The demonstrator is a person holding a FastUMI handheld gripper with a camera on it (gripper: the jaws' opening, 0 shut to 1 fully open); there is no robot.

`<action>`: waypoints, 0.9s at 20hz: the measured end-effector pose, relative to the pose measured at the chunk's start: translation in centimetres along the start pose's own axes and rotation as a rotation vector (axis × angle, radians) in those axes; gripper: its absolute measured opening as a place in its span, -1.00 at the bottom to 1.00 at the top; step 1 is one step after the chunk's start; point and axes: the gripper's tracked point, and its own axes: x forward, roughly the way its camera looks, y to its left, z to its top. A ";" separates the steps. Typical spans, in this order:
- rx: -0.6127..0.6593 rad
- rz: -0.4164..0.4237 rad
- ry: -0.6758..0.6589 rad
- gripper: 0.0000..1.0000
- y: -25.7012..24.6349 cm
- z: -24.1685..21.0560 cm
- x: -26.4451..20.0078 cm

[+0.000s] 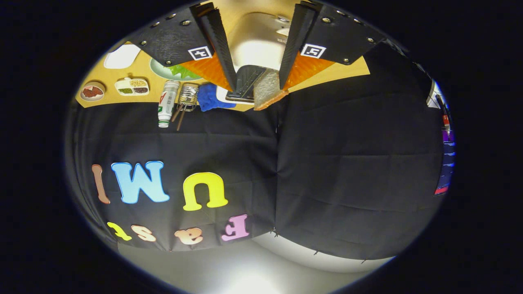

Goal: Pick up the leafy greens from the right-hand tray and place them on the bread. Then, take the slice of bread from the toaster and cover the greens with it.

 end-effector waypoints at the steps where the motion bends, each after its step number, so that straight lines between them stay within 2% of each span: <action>1: 0.003 -0.007 -0.001 0.29 0.5 0.1 0.2; 10: 0.043 -0.109 0.051 0.29 2.4 -1.3 3.9; 13: 0.014 -0.135 0.069 0.29 2.3 -1.4 5.3; 15: 0.004 -0.173 0.078 -0.21 1.4 -2.1 5.6; 16: 0.007 -0.180 0.071 -0.71 1.2 -1.8 5.6; 17: 0.016 -0.183 0.072 -0.71 1.3 -2.2 5.7; 18: 0.018 -0.180 0.071 -0.82 1.2 -2.2 5.8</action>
